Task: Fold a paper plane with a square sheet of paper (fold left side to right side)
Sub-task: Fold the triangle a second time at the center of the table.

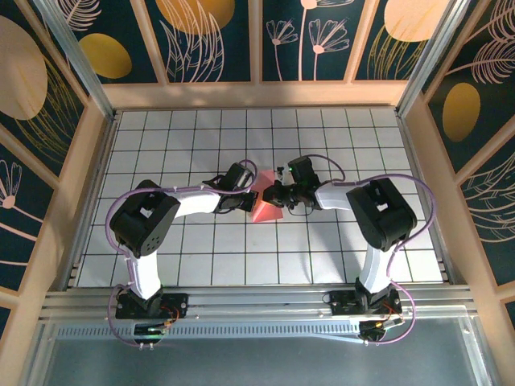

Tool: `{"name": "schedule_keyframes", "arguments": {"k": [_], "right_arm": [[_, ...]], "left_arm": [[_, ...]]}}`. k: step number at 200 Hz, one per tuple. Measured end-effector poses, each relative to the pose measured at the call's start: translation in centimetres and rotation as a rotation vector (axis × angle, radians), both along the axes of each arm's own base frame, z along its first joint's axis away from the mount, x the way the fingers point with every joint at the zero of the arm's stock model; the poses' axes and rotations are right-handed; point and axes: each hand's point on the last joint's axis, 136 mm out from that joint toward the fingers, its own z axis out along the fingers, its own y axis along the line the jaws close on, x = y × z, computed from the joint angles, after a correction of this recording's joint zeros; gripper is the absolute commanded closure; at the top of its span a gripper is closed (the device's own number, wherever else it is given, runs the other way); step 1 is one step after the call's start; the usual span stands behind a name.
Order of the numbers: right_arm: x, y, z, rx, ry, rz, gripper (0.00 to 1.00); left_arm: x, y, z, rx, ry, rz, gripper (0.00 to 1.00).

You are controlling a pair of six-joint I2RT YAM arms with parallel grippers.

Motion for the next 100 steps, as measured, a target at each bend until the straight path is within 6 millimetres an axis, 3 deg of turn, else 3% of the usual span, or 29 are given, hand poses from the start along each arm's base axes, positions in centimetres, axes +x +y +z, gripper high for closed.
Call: {"name": "schedule_keyframes", "arguments": {"k": [100], "right_arm": [[0.0,-0.5,-1.6,-0.047,0.012,-0.008,1.0]], "left_arm": [[0.1,-0.1,0.0,-0.001,-0.004,-0.003,1.0]]}}
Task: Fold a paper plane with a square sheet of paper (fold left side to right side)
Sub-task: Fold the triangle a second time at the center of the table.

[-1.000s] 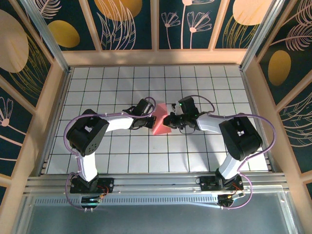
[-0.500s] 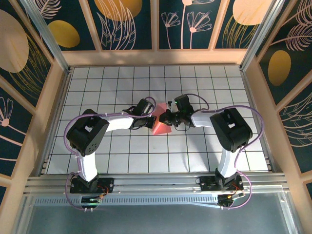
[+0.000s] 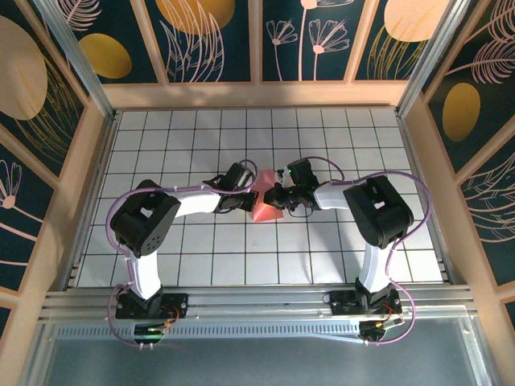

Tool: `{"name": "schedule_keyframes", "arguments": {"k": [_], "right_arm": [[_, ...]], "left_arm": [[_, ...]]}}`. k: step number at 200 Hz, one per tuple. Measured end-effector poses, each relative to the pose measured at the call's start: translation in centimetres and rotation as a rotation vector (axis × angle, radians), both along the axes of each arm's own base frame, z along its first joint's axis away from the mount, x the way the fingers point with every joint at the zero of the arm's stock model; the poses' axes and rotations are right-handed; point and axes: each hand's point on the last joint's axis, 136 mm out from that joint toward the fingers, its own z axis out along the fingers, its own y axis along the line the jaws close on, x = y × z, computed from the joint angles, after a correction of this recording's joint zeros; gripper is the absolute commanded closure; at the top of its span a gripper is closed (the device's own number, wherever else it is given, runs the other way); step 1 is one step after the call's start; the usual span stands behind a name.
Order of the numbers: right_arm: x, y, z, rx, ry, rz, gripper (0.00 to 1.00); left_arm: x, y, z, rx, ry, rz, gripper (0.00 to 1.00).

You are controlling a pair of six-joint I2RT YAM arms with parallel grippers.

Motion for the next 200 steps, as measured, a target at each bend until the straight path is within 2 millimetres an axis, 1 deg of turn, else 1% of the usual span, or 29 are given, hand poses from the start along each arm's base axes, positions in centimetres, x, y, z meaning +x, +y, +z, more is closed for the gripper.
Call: {"name": "schedule_keyframes", "arguments": {"k": [48,141,154,164,173,186,200], "right_arm": [[-0.1,-0.4,-1.0,-0.035,0.019,-0.006,1.0],[-0.1,-0.7,-1.3,-0.055,0.02,-0.014,1.0],[-0.2,-0.8,-1.4,-0.057,0.019,-0.016,1.0],[-0.2,-0.8,-1.4,-0.056,0.017,-0.016,1.0],[-0.2,-0.8,-1.4,-0.055,0.015,-0.016,1.0],[-0.2,-0.7,-1.4,-0.054,0.012,-0.015,1.0],[-0.3,-0.6,-1.4,-0.054,0.009,-0.013,1.0]], "left_arm": [[0.1,-0.1,0.0,-0.001,-0.002,0.0,1.0],[0.3,-0.2,0.1,-0.004,-0.004,0.002,1.0],[0.4,-0.2,0.1,-0.005,-0.004,0.005,0.96],[0.4,-0.2,0.2,-0.004,-0.002,0.01,0.89],[0.4,-0.2,0.2,-0.001,0.001,0.018,0.86],[0.5,0.3,0.3,0.015,0.003,0.036,0.8],[0.7,0.7,0.8,0.028,-0.002,0.055,0.75]]}}
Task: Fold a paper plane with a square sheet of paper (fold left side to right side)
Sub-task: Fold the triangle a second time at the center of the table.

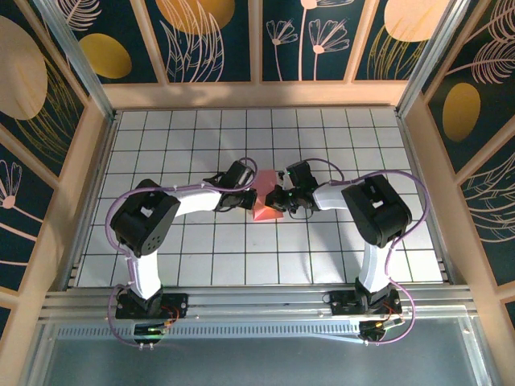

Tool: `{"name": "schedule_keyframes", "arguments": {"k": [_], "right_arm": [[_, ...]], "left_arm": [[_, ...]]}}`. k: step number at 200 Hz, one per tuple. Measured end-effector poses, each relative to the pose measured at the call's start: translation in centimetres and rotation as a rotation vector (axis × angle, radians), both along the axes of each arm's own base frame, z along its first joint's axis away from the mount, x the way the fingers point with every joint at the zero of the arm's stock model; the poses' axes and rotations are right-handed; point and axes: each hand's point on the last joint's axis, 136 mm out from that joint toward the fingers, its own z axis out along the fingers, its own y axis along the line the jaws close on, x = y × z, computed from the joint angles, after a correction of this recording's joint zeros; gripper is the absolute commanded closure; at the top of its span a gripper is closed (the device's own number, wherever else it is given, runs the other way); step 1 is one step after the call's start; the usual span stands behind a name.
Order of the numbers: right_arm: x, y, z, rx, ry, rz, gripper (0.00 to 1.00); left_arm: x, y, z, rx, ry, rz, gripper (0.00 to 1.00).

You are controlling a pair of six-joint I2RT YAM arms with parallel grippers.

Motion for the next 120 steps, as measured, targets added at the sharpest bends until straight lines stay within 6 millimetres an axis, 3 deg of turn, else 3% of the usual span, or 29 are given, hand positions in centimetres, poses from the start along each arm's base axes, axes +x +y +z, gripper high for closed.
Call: {"name": "schedule_keyframes", "arguments": {"k": [24,45,70,85,120], "right_arm": [[0.0,0.1,0.0,0.003,-0.005,0.002,1.0],[0.0,0.1,0.0,0.004,-0.006,0.002,1.0],[-0.1,0.2,0.0,0.006,-0.007,0.002,1.0],[-0.1,0.2,0.0,0.006,-0.007,0.003,1.0],[-0.1,0.2,0.0,0.007,-0.009,0.003,1.0]], "left_arm": [[0.1,0.5,2.3,-0.013,-0.023,0.021,0.75],[-0.2,0.4,5.4,-0.073,-0.052,0.03,0.82],[-2.2,-0.1,8.1,-0.213,-0.032,0.02,0.89],[-4.0,-0.6,7.9,-0.295,0.026,0.009,0.92],[-7.6,-1.4,5.0,-0.417,0.225,0.014,0.95]]}}
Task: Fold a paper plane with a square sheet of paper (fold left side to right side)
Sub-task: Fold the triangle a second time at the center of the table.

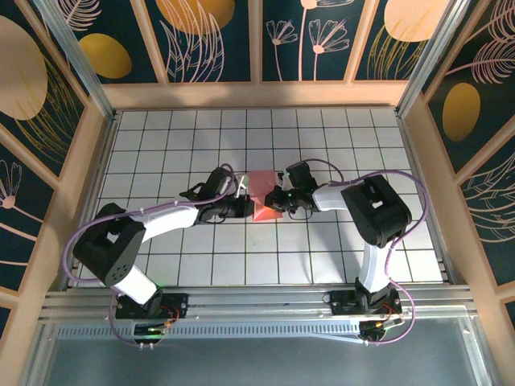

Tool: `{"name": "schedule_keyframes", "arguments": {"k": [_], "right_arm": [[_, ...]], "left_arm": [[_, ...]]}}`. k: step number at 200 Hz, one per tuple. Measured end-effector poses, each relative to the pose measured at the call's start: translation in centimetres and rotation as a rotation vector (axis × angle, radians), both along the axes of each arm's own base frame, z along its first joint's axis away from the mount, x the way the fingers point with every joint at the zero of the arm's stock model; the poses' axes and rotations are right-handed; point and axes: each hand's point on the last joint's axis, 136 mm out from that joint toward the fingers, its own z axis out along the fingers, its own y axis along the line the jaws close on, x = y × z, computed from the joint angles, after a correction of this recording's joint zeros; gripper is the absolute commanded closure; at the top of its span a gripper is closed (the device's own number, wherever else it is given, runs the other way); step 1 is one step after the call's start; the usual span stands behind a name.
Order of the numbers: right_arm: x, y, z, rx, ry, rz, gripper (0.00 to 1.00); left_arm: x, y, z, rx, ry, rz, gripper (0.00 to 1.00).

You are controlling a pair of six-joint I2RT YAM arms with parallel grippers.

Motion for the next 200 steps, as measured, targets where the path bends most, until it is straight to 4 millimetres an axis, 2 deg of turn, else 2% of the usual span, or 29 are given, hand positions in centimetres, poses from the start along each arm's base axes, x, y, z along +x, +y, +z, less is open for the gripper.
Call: {"name": "schedule_keyframes", "arguments": {"k": [51,84,125,200], "right_arm": [[0.0,0.0,0.0,0.001,-0.001,0.0,1.0],[0.0,0.0,0.0,0.001,-0.001,0.0,1.0],[0.0,0.0,0.0,0.0,-0.001,0.0,1.0],[0.0,0.0,0.0,0.0,-0.001,0.001,1.0]], "left_arm": [[0.2,-1.7,-1.8,-0.044,0.104,-0.003,0.98],[0.5,-1.7,-3.5,-0.014,0.134,0.005,0.99],[1.4,-2.1,-3.9,-0.004,0.125,0.01,0.99],[1.5,-1.7,-5.4,0.035,0.132,0.02,1.0]]}}
